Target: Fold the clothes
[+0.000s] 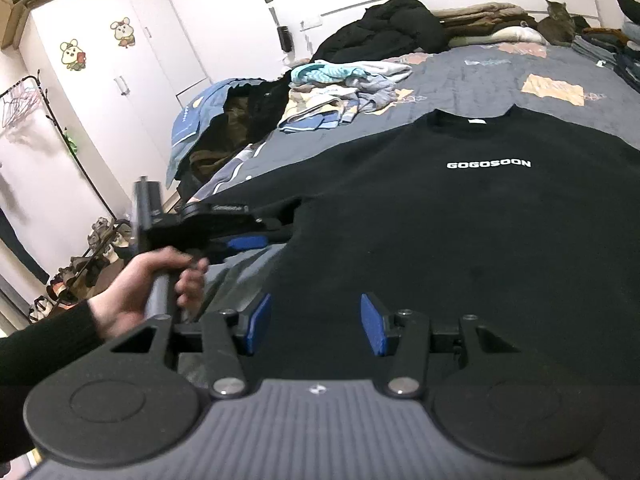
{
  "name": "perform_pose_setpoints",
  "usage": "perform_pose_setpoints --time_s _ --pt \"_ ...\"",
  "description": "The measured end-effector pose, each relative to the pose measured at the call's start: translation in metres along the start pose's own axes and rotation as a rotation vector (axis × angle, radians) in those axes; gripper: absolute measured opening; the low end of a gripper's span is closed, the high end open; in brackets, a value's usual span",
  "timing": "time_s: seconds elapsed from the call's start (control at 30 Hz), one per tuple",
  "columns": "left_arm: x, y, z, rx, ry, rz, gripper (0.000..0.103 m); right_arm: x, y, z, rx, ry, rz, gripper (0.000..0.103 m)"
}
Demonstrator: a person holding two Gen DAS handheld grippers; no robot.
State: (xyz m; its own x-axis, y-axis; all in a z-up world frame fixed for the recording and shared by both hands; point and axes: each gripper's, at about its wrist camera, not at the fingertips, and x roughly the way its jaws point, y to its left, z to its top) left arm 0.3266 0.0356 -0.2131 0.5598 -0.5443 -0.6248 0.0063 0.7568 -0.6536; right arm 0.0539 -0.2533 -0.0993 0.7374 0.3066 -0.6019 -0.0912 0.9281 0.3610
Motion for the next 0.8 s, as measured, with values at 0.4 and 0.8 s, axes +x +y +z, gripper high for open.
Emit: perform_pose_setpoints --time_s 0.4,0.8 --pt "0.029 0.016 0.015 -0.175 -0.073 0.053 0.004 0.002 -0.023 -0.008 0.049 0.023 -0.012 0.049" --pt "-0.009 0.039 0.013 -0.223 -0.041 -0.102 0.012 0.007 -0.029 -0.006 0.084 0.013 0.021 0.049"
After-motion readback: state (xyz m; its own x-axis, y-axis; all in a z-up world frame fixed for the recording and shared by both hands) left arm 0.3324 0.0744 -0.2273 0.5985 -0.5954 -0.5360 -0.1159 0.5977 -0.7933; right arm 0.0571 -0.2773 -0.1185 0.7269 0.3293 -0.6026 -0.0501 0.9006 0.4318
